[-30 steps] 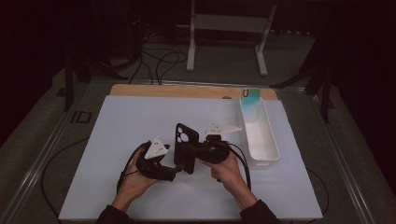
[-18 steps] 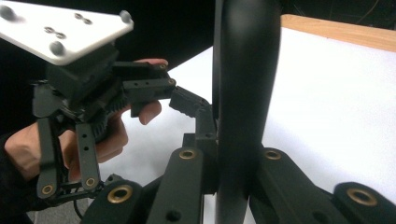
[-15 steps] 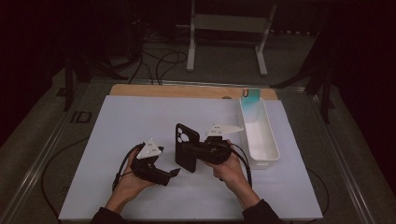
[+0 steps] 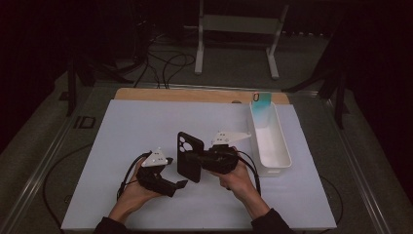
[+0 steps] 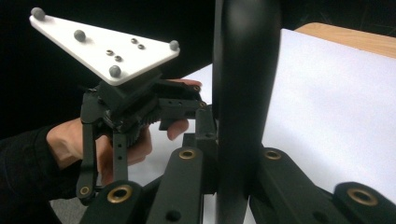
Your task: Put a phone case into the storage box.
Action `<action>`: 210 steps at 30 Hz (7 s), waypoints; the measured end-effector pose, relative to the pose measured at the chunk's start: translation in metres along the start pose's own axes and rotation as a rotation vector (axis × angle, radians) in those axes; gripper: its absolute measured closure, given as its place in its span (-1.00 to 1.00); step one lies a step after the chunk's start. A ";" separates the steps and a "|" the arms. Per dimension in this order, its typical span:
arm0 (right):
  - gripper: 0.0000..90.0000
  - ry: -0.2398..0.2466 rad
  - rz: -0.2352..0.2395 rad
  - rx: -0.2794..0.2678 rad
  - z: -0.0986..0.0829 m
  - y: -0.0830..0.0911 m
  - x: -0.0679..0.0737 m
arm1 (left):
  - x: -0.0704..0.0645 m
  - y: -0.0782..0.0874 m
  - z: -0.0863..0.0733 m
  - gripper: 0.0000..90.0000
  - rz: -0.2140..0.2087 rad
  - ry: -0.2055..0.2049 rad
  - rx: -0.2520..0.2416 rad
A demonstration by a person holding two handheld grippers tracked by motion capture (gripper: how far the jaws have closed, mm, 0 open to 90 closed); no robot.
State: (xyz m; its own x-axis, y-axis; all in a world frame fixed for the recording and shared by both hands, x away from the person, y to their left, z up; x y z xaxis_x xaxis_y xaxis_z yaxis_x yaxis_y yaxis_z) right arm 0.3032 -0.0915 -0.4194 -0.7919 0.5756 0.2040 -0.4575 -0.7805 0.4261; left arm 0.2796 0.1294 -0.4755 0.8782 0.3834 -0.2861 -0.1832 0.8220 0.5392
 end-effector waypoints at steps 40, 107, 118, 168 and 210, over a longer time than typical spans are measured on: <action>0.56 0.187 0.098 0.005 0.005 -0.002 0.003 | -0.004 -0.005 -0.006 0.78 -0.245 -0.060 0.048; -0.71 0.071 -0.288 -0.019 0.036 -0.017 0.026 | 0.003 0.000 -0.007 0.89 0.131 -0.017 -0.046; -0.73 -0.001 -0.247 -0.043 0.037 -0.027 0.027 | 0.006 0.005 -0.008 0.90 0.146 0.006 -0.075; -0.68 0.005 -0.306 -0.029 0.037 -0.030 0.028 | 0.006 0.024 -0.013 -0.70 0.272 0.002 -0.169; -0.69 0.000 -0.321 -0.026 0.032 -0.026 0.021 | 0.012 0.071 -0.064 -1.00 0.439 0.006 -0.241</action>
State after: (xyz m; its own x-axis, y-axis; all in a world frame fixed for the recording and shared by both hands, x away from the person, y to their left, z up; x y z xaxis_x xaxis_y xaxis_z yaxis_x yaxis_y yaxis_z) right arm 0.3110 -0.0513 -0.3974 -0.6055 0.7934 0.0625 -0.6941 -0.5649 0.4461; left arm 0.2489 0.2187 -0.4911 0.6930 0.7167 -0.0780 -0.6324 0.6562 0.4115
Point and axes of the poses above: each handheld gripper's, and its own axes: y roughly backward along the jaws, z roughly out of its top, x roughly to its left, the point moved 1 cm from there along -y, roughly forward along the jaws, and after that the axes turned 12 degrees about -z, right-handed, at the moved point
